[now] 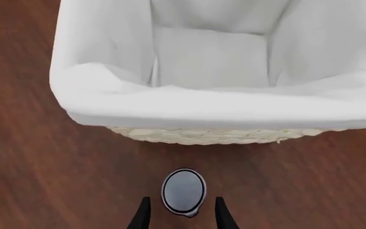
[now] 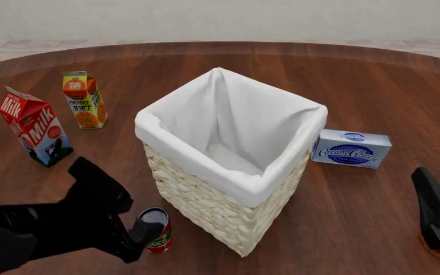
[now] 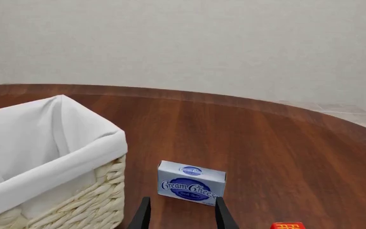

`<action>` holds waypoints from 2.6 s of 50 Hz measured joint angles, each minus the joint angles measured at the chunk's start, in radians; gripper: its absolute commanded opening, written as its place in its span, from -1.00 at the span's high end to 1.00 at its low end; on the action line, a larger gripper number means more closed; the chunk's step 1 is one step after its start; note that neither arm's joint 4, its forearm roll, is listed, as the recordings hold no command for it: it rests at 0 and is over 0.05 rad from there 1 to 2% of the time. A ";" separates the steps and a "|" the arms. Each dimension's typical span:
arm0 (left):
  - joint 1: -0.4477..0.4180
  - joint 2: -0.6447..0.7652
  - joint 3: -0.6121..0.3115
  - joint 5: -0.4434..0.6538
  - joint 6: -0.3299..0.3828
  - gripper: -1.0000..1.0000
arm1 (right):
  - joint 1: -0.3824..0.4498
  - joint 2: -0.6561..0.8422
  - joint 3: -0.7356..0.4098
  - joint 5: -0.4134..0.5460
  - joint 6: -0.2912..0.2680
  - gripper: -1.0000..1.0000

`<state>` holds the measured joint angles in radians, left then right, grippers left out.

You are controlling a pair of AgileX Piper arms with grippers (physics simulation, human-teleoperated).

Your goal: Pick up the alphabet soup and the tomato sauce, and put them in the basket.

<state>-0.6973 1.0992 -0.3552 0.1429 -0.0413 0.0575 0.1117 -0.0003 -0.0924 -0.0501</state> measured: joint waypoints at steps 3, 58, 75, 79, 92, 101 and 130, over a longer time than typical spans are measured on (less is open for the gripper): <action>0.000 0.010 0.005 -0.011 -0.001 -1.00 | 0.000 0.004 0.000 -0.004 0.000 -1.00; -0.008 0.157 0.061 -0.176 -0.028 -1.00 | -0.004 -0.009 0.000 0.007 0.002 -1.00; -0.012 0.163 0.074 -0.197 -0.039 1.00 | -0.005 0.004 0.000 -0.006 0.000 -1.00; -0.012 0.163 0.076 -0.200 -0.040 1.00 | -0.006 0.019 0.000 -0.022 0.000 -1.00; -0.007 0.155 0.077 -0.194 -0.039 1.00 | -0.006 0.047 0.000 -0.051 0.000 -1.00; -0.005 0.130 0.072 -0.166 -0.035 1.00 | -0.004 0.003 0.000 -0.008 0.000 -1.00; 0.018 0.006 0.028 -0.020 0.007 1.00 | -0.002 -0.060 0.000 0.050 0.001 -1.00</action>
<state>-0.6791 1.1055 -0.3270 0.1227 -0.0340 0.0552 0.0520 -0.0008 -0.0422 -0.0490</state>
